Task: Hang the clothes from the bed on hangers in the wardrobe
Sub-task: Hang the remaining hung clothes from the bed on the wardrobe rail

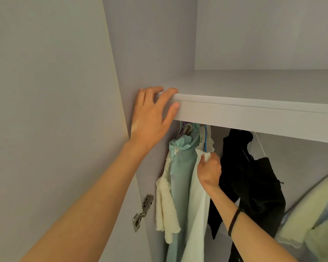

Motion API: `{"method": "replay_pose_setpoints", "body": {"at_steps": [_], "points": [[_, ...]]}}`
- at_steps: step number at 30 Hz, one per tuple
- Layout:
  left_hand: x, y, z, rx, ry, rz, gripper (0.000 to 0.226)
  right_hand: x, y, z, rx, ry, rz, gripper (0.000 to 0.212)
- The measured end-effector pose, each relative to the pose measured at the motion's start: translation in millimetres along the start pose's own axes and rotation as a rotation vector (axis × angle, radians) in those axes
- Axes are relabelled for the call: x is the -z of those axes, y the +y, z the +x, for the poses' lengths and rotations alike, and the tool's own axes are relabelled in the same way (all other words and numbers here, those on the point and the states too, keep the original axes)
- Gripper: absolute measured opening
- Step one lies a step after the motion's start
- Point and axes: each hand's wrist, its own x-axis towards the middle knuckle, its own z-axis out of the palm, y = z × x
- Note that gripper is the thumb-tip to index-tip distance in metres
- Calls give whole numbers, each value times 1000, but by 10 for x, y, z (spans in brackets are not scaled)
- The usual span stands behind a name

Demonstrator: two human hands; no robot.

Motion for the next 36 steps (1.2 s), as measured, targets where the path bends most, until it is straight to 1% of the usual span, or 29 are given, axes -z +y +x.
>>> {"method": "replay_pose_setpoints", "body": {"at_steps": [3, 5, 9, 13, 18, 22, 25, 28, 32, 36], "points": [[-21, -2, -1, 4, 11, -5, 37, -111, 3, -45, 37, -21, -136, 25], [-32, 2, -1, 17, 24, -21, 35, -192, -30, -113, 71, -66, -244, 29], [-50, 6, -7, 15, 48, -36, 35, -355, -100, -216, 95, -196, -197, 37], [-54, -4, -15, 17, 29, -33, 37, -489, -146, -197, 114, -313, -184, 35], [-55, 12, -20, 12, 20, -49, 38, -616, -164, -185, 140, -402, -185, 35], [-63, -1, -28, -10, 17, -42, 37, -547, -123, -125, 131, -461, -135, 36], [-65, -1, -57, -19, 2, -27, 41, -454, -75, -65, 114, -551, -165, 45], [-36, 21, -107, -9, -15, -6, 45, -316, -57, -71, 154, -643, -188, 63], [14, 120, -354, 37, -100, -40, 54, -62, 16, -151, 234, -713, -146, 72], [-34, 224, -999, 52, -235, 35, 56, 199, 147, -330, 359, -714, -265, 71]]}}
